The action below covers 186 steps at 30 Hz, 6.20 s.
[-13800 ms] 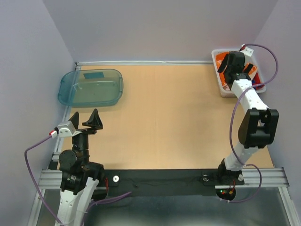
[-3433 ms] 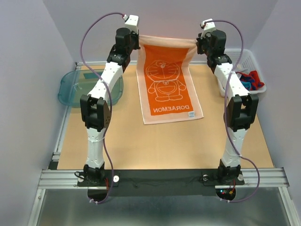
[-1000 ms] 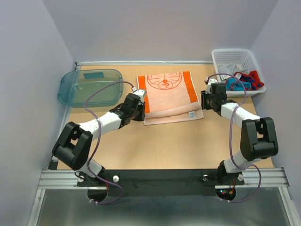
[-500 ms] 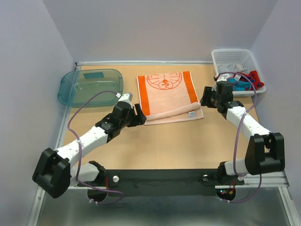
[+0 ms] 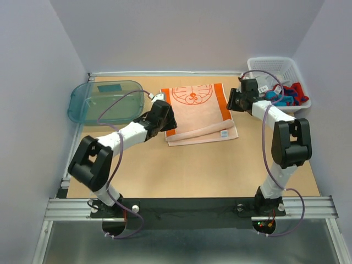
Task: Fold and stack the towels
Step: Fold the towel
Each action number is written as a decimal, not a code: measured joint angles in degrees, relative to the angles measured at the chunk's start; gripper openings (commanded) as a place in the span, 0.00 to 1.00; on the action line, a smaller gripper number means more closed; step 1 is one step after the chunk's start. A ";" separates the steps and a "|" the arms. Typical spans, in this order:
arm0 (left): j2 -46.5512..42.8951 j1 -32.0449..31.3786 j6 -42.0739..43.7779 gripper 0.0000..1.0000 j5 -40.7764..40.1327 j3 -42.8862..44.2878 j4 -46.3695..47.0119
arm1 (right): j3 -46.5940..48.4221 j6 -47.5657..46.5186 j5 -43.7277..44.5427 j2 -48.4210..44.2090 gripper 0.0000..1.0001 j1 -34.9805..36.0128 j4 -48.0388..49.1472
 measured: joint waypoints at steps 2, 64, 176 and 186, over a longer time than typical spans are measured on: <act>4.61 0.00 1.49 0.52 0.17 4.42 -0.24 | 1.75 -0.90 0.02 2.12 0.41 0.94 -0.55; 14.40 -0.26 -0.76 0.51 2.82 3.72 0.90 | -6.88 -7.32 6.78 -3.04 0.42 7.41 -17.59; -3.39 -8.96 -0.59 0.56 -4.31 -7.48 -6.47 | -28.46 12.13 9.88 -17.92 0.36 1.70 -8.81; -4.39 -6.84 -3.10 0.56 -5.20 -10.86 -5.05 | -29.46 12.90 9.60 -18.18 0.17 1.46 -7.41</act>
